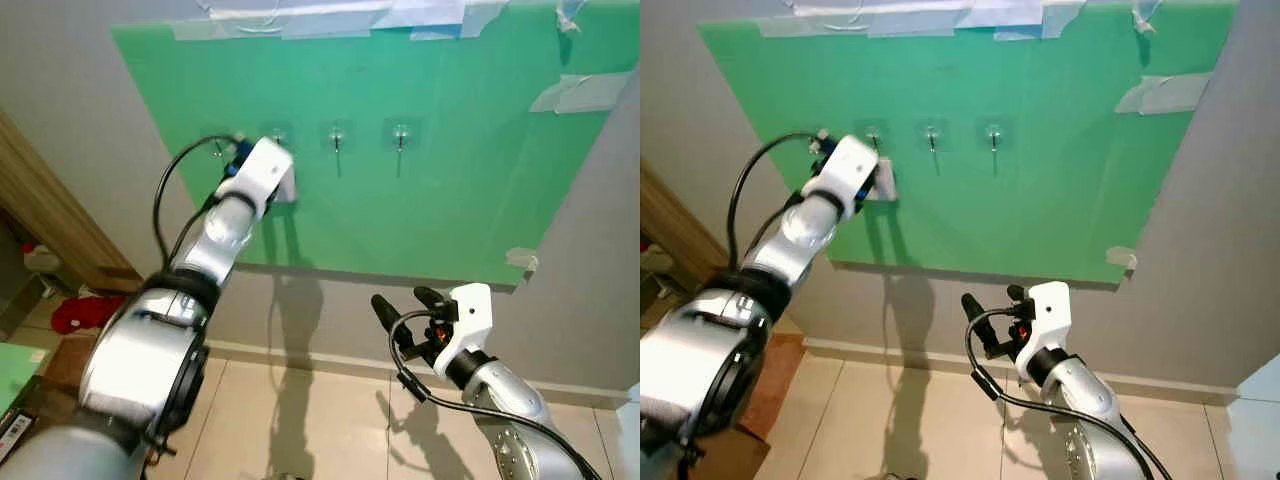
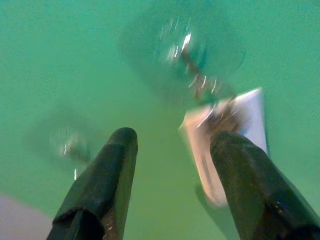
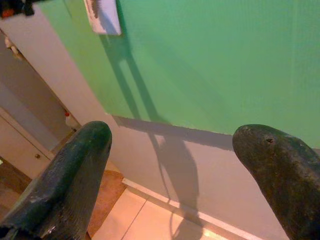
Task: Hang keys on a hook
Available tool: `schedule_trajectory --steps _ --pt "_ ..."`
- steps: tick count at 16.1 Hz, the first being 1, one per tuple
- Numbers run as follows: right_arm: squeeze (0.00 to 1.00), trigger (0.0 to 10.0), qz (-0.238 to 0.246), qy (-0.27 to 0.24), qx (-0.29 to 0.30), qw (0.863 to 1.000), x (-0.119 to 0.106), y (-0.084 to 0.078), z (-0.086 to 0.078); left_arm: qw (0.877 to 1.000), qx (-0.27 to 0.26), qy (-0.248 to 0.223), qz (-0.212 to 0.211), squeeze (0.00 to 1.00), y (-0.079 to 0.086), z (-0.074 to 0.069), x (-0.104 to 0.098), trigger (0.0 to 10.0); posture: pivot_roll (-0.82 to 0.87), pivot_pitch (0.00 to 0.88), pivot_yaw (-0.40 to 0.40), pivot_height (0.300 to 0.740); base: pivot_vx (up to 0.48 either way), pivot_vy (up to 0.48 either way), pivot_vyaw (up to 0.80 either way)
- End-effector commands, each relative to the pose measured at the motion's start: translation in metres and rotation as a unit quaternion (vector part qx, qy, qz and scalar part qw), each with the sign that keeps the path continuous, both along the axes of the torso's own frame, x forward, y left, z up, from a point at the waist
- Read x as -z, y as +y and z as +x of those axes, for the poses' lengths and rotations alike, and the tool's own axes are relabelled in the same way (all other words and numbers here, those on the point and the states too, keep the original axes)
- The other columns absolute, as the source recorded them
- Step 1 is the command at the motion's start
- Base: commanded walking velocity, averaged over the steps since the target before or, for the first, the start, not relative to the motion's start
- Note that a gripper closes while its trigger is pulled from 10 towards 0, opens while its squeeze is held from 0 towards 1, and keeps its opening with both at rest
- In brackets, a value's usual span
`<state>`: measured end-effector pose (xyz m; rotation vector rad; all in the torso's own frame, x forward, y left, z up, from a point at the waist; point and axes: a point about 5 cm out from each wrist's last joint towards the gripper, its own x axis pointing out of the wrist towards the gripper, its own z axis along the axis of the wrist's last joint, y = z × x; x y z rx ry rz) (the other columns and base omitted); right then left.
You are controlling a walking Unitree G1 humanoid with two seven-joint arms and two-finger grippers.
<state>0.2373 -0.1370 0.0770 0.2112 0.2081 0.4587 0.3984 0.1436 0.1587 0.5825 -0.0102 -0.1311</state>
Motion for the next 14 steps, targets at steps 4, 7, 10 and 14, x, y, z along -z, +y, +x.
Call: schedule_trajectory --steps 4,7,10,14 --pt "0.00 10.0 -0.021 -0.019 0.039 0.999 -0.004 -0.008 0.022 0.997 0.002 -0.034 -0.070 1.00 0.022 -0.018 0.005 10.0 -0.03 0.000 0.119 0.740 0.000 0.000 0.00" --pt "0.00 10.0 -0.027 -0.033 0.064 0.997 -0.009 -0.011 0.035 0.994 0.014 -0.031 -0.100 1.00 0.020 -0.049 0.023 10.0 0.00 0.000 0.101 0.740 0.000 0.000 0.00" --pt "0.00 10.0 -0.029 -0.037 0.062 0.997 -0.007 -0.010 0.040 0.987 0.018 -0.038 -0.157 1.00 0.014 -0.083 0.042 10.0 0.02 0.000 0.079 0.740 0.000 0.000 0.00" --pt "0.00 10.0 -0.027 -0.036 0.074 0.996 -0.001 -0.015 0.037 0.981 0.014 -0.056 -0.187 1.00 0.019 -0.121 0.043 10.0 0.02 0.000 0.070 0.740 0.000 0.000 0.00"
